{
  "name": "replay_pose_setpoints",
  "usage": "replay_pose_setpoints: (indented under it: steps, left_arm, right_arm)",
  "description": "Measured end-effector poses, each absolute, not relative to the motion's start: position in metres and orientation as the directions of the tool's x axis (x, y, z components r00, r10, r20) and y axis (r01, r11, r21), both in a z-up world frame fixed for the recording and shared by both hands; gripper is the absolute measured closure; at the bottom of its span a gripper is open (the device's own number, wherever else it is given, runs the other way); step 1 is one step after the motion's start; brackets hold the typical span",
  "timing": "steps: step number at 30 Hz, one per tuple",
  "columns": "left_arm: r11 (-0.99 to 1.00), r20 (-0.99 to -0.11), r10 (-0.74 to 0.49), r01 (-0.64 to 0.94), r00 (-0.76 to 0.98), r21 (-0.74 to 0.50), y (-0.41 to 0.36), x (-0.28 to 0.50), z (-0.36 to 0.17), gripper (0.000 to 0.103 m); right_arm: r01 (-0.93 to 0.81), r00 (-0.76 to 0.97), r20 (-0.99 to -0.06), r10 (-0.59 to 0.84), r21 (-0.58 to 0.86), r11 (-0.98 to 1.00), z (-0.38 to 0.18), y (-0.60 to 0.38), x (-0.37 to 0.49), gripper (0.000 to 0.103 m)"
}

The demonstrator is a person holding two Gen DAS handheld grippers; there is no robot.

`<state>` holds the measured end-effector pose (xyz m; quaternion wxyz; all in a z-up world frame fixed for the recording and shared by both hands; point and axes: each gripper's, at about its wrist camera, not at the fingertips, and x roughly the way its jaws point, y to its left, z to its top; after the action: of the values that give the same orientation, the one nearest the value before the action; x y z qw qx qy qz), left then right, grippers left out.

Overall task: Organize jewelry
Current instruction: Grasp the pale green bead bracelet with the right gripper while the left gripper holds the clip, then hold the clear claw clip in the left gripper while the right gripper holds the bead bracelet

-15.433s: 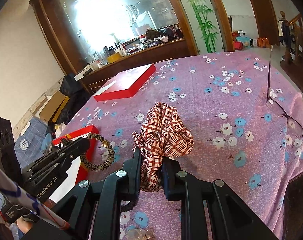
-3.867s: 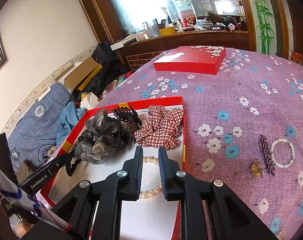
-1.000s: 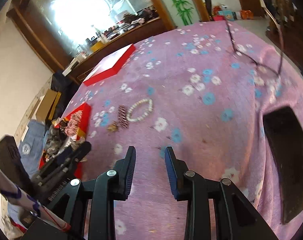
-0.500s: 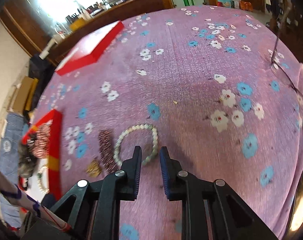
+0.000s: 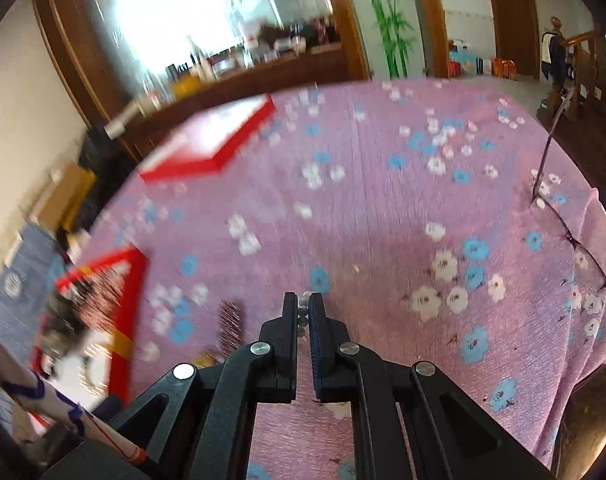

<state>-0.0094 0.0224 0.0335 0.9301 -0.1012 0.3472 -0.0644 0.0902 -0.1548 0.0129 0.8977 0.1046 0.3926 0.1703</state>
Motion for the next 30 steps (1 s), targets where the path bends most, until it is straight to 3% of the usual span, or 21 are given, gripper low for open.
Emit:
replay_pose_setpoints:
  steps: [8, 18, 22, 24, 25, 26, 30]
  left_arm:
    - [0.973, -0.685, -0.19, 0.044, 0.703, -0.225, 0.021, -0.002, 0.026, 0.058]
    - [0.997, -0.765, -0.011, -0.048, 0.644, -0.054, 0.009, 0.005, 0.015, 0.048]
    - [0.999, -0.803, 0.004, -0.03, 0.596, -0.017, 0.001, 0.011, 0.006, 0.048]
    - [1.0, -0.819, 0.003, -0.016, 0.574, -0.008, -0.002, 0.014, 0.001, 0.051]
    - [1.0, -0.812, 0.008, -0.018, 0.584, -0.002, -0.002, 0.014, 0.002, 0.068]
    - [1.0, -0.81, 0.005, -0.014, 0.587, -0.004, -0.003, 0.014, 0.003, 0.073]
    - [1.0, -0.795, -0.011, -0.005, 0.607, -0.018, -0.005, 0.018, 0.005, 0.074]
  right_arm:
    - [-0.244, 0.668, -0.6, 0.441, 0.383, 0.891, 0.027, -0.161, 0.076, 0.097]
    - [-0.281, 0.662, -0.581, 0.472, 0.392, 0.876, 0.032, -0.155, 0.069, 0.097]
    - [-0.294, 0.657, -0.579, 0.482, 0.392, 0.872, 0.032, -0.151, 0.066, 0.097]
    - [-0.299, 0.655, -0.578, 0.485, 0.392, 0.87, 0.032, -0.15, 0.066, 0.097]
    - [-0.301, 0.655, -0.577, 0.488, 0.393, 0.869, 0.032, -0.15, 0.066, 0.097]
    - [-0.302, 0.655, -0.576, 0.489, 0.394, 0.868, 0.032, -0.151, 0.065, 0.097]
    - [-0.304, 0.657, -0.57, 0.494, 0.4, 0.865, 0.033, -0.151, 0.065, 0.097]
